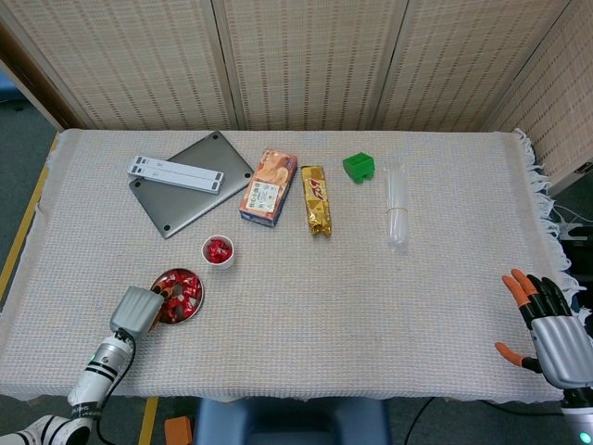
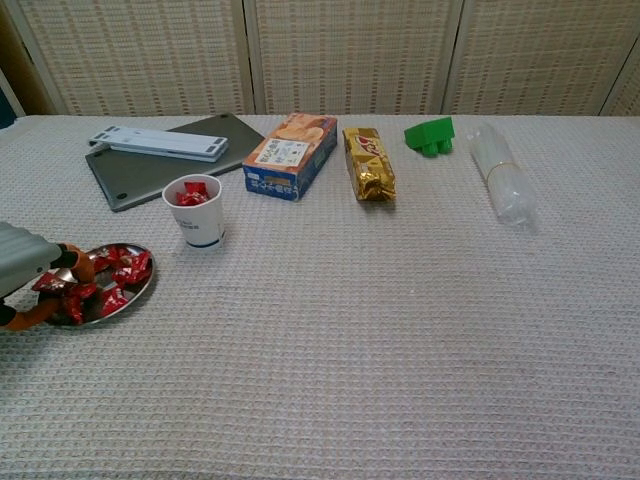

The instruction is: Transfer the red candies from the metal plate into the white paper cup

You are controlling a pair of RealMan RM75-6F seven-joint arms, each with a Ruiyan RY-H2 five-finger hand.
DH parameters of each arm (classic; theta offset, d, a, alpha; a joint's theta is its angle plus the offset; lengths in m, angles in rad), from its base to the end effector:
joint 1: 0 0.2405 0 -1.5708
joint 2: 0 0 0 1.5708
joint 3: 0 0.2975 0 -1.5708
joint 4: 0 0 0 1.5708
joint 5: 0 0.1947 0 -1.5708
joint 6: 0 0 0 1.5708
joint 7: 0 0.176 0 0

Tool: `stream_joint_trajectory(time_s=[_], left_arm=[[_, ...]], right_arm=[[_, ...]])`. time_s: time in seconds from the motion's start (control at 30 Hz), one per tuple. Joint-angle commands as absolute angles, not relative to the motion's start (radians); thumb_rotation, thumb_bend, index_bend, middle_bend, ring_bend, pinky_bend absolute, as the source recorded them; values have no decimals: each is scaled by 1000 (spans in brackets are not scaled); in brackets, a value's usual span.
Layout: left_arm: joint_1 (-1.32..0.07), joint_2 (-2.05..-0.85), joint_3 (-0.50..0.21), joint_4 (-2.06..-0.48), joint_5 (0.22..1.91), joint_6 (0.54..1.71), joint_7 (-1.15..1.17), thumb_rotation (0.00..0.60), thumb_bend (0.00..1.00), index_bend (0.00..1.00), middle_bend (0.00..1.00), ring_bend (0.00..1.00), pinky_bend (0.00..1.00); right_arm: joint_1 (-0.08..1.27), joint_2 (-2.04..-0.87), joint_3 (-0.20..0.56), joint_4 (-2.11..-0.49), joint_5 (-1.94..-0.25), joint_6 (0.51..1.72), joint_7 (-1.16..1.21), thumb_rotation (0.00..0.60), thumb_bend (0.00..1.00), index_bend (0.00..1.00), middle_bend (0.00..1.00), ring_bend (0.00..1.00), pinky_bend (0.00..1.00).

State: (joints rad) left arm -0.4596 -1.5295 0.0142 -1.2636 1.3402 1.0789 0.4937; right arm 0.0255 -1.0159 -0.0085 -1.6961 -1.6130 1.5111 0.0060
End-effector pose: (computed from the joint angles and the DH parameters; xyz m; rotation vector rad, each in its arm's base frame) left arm -0.3160 0.3209 0.0016 -1.9028 -0.6259 -0.5020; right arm -0.3278 -0.1822 0.2063 1.4682 -0.9123 0.8892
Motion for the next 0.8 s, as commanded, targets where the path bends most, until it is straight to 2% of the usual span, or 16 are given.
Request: stream_joint_trajectory(time_s=[0.03, 0.3, 0.8], left_arm=[[-460, -1538, 13, -1253, 1344, 1082, 502, 600, 374, 400, 459, 745, 1000], [-458, -1559, 11, -1215, 1371, 1107, 502, 600, 374, 481, 527, 746, 1000], [-455, -1580, 3, -1180, 1426, 1155, 454, 600, 370, 560, 621, 750, 1000]], right_arm=[[26, -1016, -8, -1696, -1612, 1510, 6, 600, 62, 0, 0, 0, 0], [27, -1017, -8, -1697, -1608, 1507, 0, 600, 62, 0, 0, 0, 0], [28, -1019, -6, -1698, -1603, 1503, -6, 600, 62, 0, 0, 0, 0]])
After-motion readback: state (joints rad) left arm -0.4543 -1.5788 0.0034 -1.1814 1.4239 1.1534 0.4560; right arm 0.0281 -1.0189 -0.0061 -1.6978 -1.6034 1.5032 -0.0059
